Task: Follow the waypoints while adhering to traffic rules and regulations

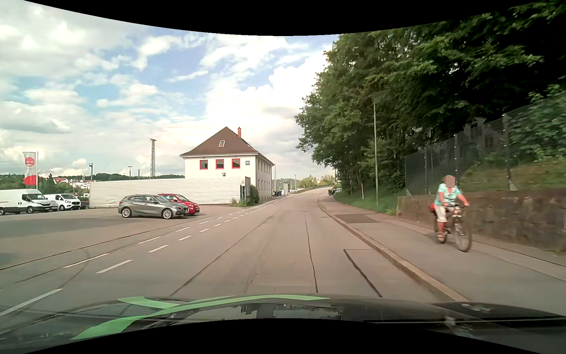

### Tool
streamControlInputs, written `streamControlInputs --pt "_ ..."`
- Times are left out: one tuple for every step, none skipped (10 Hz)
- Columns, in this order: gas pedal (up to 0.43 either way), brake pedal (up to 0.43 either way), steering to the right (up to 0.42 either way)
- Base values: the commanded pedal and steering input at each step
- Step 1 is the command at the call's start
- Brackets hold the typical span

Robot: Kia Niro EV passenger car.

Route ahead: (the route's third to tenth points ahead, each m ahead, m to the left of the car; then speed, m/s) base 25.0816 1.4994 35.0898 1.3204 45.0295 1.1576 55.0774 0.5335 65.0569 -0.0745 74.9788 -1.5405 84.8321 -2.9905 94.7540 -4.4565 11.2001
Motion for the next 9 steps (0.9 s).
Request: streamControlInputs --pt "0.118 0.0 -0.002" --pt "0.118 0.0 -0.002" --pt "0.118 0.0 -0.002" --pt "0.118 0.0 -0.002" --pt "0.118 0.0 -0.002" --pt "0.118 0.0 -0.002" --pt "0.118 0.0 -0.002" --pt "0.118 0.0 -0.002" --pt "0.118 0.0 -0.002"
